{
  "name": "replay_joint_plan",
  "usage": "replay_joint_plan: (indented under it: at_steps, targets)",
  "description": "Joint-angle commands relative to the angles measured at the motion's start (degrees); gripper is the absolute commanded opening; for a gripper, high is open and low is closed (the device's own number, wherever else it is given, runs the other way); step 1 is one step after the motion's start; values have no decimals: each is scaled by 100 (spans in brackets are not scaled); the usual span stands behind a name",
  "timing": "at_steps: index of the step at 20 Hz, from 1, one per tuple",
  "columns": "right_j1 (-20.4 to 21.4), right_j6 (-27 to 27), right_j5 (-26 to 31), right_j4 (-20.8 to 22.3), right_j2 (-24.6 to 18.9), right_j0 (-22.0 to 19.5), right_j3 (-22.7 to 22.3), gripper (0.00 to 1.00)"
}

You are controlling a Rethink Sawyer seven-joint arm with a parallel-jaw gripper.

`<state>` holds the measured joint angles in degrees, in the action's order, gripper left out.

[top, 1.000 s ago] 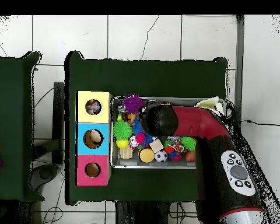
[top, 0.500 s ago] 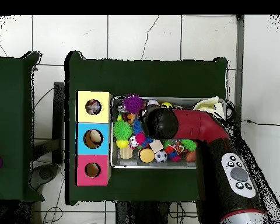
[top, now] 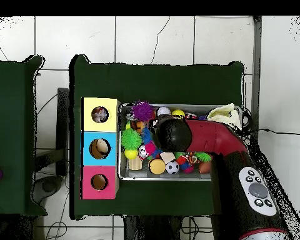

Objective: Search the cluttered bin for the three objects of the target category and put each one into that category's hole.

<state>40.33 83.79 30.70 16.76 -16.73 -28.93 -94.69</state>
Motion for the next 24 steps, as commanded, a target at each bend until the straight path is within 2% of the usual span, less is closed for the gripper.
replay_joint_plan:
  at_steps: [1,2,10,14,24]
  targets:
    - [-151,-138,282,179,-336,-77,-49,100]
    - [-335,-57,144,180,-344,-60,0,100]
    - [-799,-115,-550,258,-624,-312,-100,100]
    - [-819,-116,-600,264,-721,-324,-142,100]
    - [-730,170,-466,346,-394,169,-105,100]
